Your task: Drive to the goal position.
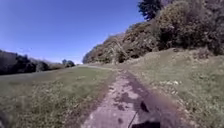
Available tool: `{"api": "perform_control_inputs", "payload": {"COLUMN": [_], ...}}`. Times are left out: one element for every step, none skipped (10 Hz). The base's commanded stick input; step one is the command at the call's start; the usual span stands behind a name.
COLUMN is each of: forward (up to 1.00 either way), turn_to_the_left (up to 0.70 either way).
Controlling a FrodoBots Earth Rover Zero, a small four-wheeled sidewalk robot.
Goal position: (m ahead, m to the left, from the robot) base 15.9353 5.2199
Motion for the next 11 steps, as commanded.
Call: {"api": "perform_control_inputs", "payload": {"forward": [0.7, 0.7, 0.7, 0.7, 0.7, 0.7, 0.7, 0.7, 0.7, 0.7, 0.7], "turn_to_the_left": [0.0, 0.0, 0.0, 0.0, 0.0, 0.0, 0.0, 0.0, 0.0, 0.0, 0.0]}}
